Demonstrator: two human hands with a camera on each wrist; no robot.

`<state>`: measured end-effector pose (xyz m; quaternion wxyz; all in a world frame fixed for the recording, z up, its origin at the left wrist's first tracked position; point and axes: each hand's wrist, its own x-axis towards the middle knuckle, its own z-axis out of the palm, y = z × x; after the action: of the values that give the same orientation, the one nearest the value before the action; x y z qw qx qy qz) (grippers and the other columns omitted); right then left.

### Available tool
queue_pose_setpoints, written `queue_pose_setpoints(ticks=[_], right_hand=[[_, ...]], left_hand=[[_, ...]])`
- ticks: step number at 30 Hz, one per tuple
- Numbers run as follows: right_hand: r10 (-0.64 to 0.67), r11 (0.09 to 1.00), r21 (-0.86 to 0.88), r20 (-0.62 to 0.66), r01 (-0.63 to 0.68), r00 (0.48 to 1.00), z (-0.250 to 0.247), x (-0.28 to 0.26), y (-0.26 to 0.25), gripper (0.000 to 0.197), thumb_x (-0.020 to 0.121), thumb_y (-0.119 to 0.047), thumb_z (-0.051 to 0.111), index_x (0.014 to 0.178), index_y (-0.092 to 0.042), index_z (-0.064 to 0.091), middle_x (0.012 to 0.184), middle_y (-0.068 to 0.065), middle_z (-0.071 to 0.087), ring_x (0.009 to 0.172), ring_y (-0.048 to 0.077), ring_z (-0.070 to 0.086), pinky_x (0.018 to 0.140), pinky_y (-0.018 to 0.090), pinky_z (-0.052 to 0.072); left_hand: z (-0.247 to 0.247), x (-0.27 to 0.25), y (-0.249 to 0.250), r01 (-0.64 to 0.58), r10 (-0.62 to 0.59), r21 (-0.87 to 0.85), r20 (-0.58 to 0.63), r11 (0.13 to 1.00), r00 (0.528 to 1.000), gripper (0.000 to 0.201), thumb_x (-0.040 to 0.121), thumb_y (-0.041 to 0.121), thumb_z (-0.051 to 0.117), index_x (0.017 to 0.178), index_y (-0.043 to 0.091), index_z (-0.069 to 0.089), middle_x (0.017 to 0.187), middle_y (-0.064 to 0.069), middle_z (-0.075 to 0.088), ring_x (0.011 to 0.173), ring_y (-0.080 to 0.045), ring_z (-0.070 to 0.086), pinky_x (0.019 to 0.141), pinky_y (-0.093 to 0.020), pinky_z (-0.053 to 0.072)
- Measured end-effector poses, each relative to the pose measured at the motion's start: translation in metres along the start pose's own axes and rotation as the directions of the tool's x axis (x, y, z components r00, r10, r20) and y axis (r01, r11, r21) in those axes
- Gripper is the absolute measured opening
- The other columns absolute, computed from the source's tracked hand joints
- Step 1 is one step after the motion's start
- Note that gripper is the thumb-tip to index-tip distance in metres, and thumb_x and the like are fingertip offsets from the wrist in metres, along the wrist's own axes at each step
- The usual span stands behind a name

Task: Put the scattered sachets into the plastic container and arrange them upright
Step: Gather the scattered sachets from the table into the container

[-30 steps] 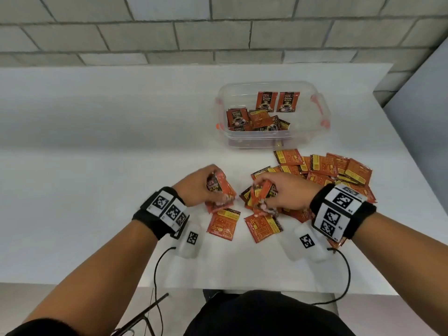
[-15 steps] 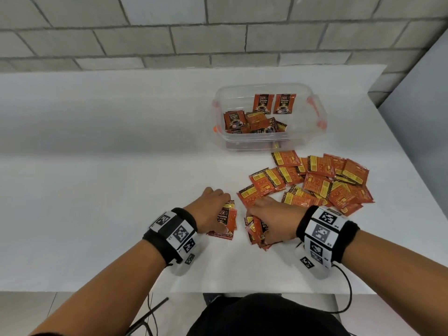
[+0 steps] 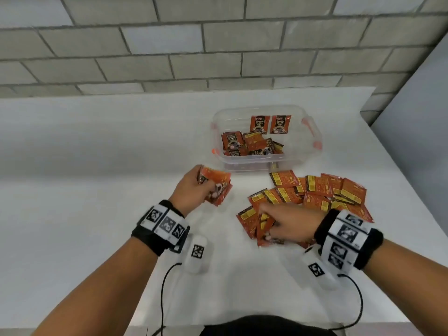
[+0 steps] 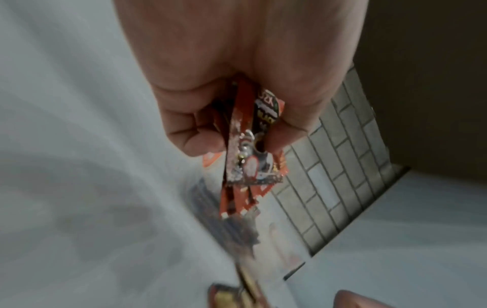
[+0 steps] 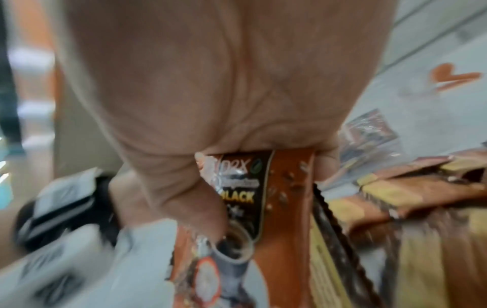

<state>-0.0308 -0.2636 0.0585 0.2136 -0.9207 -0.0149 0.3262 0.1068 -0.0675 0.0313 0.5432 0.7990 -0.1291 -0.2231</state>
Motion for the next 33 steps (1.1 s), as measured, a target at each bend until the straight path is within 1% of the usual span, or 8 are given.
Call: queue_pose_setpoints(ticks=[4,9,12,14,17,22,26,33], right_hand=[[0.079,0.912,0.408,-0.297,0.052,0.951,-0.059,0.004,0.019,0.016,0.093,-0.021,0.056,0.108,-0.022,0.051,0.1,-0.001,0.063,0.081,0.014,0.063,0.066,0.026,0.052],[0.356,0.617,0.732,-0.587,0.289,0.727,-0.127,0.04,0.037,0.023,0.087,-0.003,0.058,0.081,-0.023,0.066,0.097,0.013,0.071,0.075,0.022,0.064,0.057,0.029,0.048],[0.481,0.693,0.7,-0.626,0.171,0.613,-0.145,0.079,0.051,0.027,0.087,-0.005,0.057,0.067,-0.024,0.058,0.08,0.007,0.066,0.064,0.017,0.057,0.05,0.023,0.044],[0.51,0.752,0.659,-0.585,0.004,0.631,-0.147,0.108,0.06,0.008,0.086,-0.009,0.057,0.084,-0.015,0.062,0.093,0.008,0.065,0.08,0.022,0.063,0.067,0.031,0.054],[0.52,0.773,0.62,-0.492,-0.139,0.698,-0.146,0.141,0.073,0.045,0.083,-0.016,0.065,0.125,-0.005,0.055,0.119,0.011,0.062,0.104,0.029,0.061,0.08,0.033,0.052],[0.422,0.851,0.497,-0.453,-0.17,0.785,-0.138,0.153,0.075,0.038,0.084,-0.037,0.068,0.106,-0.007,0.064,0.1,0.006,0.066,0.091,0.024,0.062,0.063,0.026,0.043],[0.386,0.887,0.426,-0.473,-0.178,0.792,-0.141,0.138,0.076,0.055,0.092,-0.04,0.056,0.134,-0.006,0.046,0.135,0.011,0.052,0.121,0.027,0.051,0.093,0.031,0.04],[0.261,0.878,0.466,-0.655,0.107,0.709,-0.114,0.058,0.06,0.022,0.092,-0.023,0.058,0.113,-0.019,0.058,0.1,-0.008,0.059,0.09,0.01,0.056,0.073,0.022,0.039]], left_hand=[[-0.003,0.038,0.034,-0.01,-0.002,-0.139,-0.086,0.99,0.996,0.016,0.08,0.007,0.055,0.095,0.012,0.061,0.08,-0.005,0.065,0.063,-0.016,0.057,0.052,-0.025,0.042],[0.004,0.09,0.07,-0.039,0.035,-0.099,-0.042,0.994,0.998,0.015,0.077,0.009,0.068,0.09,0.016,0.066,0.087,-0.007,0.07,0.073,-0.019,0.069,0.067,-0.032,0.057],[0.018,0.112,0.076,-0.036,0.036,0.14,0.004,0.99,0.999,0.035,0.071,0.014,0.077,0.102,0.015,0.059,0.092,-0.003,0.063,0.088,-0.029,0.067,0.074,-0.04,0.059],[0.031,0.118,0.078,-0.061,0.038,0.302,0.082,0.951,0.996,0.034,0.077,0.011,0.073,0.101,0.017,0.05,0.087,-0.002,0.058,0.08,-0.026,0.063,0.061,-0.029,0.054],[0.049,0.124,0.077,-0.119,0.011,0.604,0.18,0.788,0.984,0.032,0.085,0.013,0.066,0.112,0.012,0.048,0.107,-0.01,0.062,0.09,-0.024,0.06,0.064,-0.026,0.045],[0.059,0.13,0.074,-0.111,-0.037,0.721,0.187,0.684,0.982,0.065,0.084,0.011,0.068,0.138,0.002,0.033,0.131,-0.019,0.052,0.119,-0.032,0.052,0.088,-0.032,0.046],[0.054,0.119,0.08,-0.11,0.016,0.628,0.153,0.771,0.988,0.075,0.086,0.016,0.065,0.148,0.008,0.024,0.141,-0.018,0.04,0.129,-0.03,0.042,0.097,-0.03,0.039],[0.034,0.057,0.065,-0.264,0.221,0.4,0.151,0.878,0.964,0.011,0.091,0.022,0.061,0.101,0.019,0.057,0.085,0.005,0.055,0.072,-0.006,0.051,0.061,-0.011,0.038]])
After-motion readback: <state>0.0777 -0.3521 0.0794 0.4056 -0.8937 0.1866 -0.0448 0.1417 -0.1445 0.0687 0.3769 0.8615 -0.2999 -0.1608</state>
